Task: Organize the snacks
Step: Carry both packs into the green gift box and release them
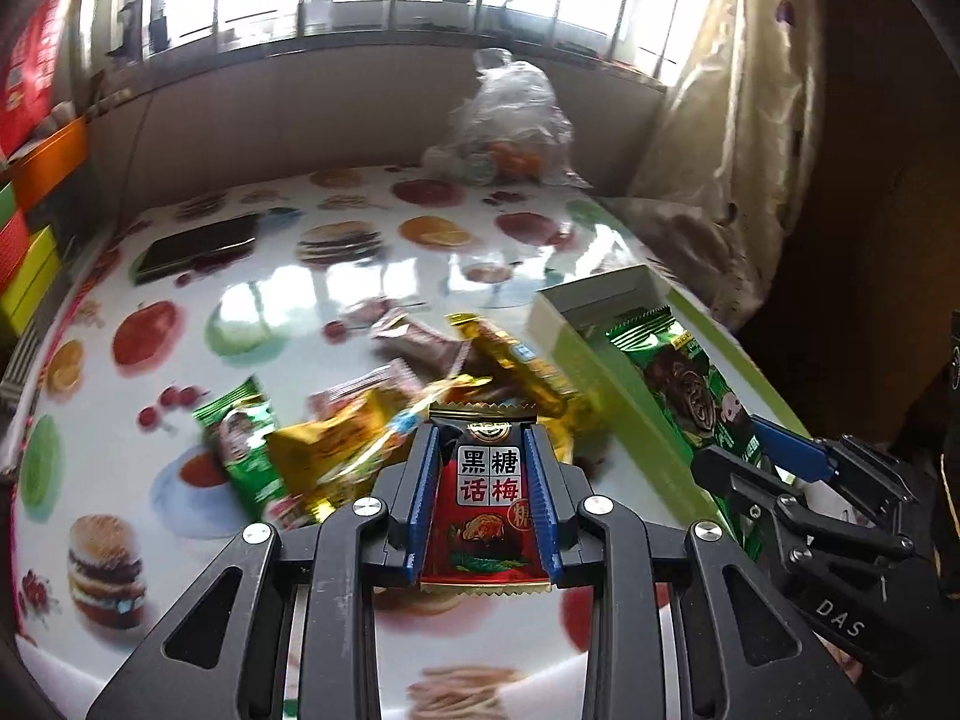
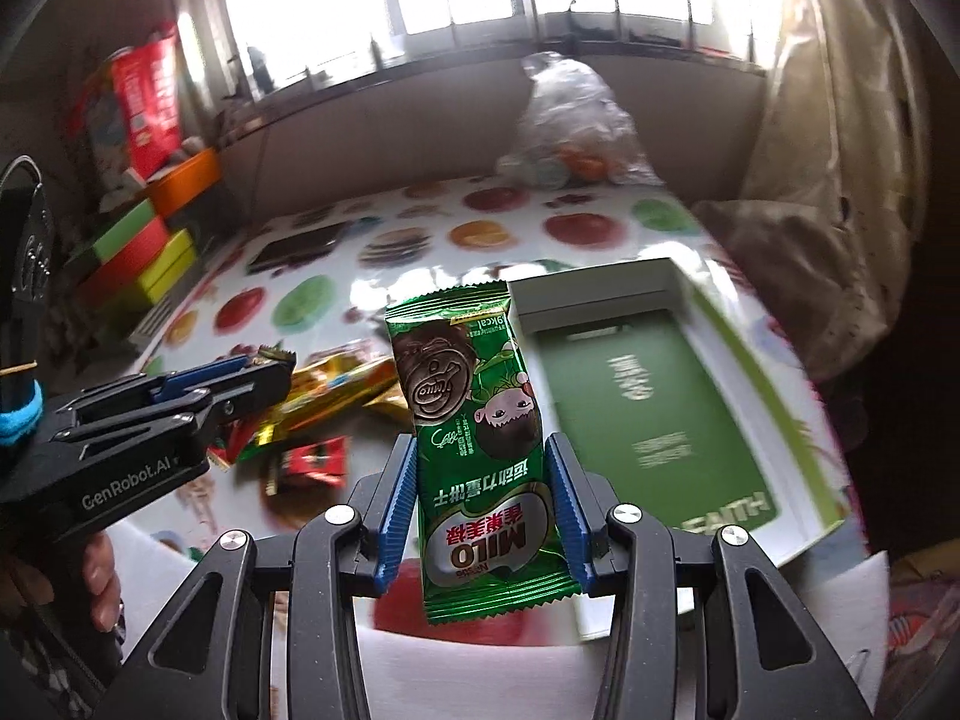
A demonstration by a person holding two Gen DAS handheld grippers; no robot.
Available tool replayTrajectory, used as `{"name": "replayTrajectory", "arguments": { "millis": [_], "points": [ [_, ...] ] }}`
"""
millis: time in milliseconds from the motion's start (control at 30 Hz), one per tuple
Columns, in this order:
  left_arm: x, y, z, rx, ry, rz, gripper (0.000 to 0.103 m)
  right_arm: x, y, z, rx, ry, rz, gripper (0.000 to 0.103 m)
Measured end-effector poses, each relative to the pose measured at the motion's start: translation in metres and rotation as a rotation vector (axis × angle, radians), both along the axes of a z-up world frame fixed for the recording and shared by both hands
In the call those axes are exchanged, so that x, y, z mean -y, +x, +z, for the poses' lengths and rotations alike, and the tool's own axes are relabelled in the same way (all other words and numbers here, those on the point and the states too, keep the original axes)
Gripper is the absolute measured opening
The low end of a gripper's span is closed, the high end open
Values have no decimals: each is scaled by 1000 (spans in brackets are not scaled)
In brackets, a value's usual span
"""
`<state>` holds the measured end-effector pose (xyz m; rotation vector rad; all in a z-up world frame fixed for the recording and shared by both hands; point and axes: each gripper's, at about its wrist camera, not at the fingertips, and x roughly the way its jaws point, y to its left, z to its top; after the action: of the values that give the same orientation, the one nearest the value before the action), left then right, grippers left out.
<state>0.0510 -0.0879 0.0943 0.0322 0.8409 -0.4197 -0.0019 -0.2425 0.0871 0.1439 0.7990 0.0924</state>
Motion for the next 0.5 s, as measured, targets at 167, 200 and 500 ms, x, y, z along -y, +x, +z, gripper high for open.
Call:
{"name": "replayTrajectory", "arguments": {
  "millis": [167, 200, 500],
  "points": [
    [30, 6, 0, -3, -4, -50, 30, 23, -1, 1, -2, -23, -56, 42],
    [34, 7, 0, -4, -6, -57, 30, 28, -1, 0, -1, -26, -66, 42],
    [83, 20, -12, -38, -25, -146, 30, 71, 5, -12, -46, -39, -170, 42]
  ]
}}
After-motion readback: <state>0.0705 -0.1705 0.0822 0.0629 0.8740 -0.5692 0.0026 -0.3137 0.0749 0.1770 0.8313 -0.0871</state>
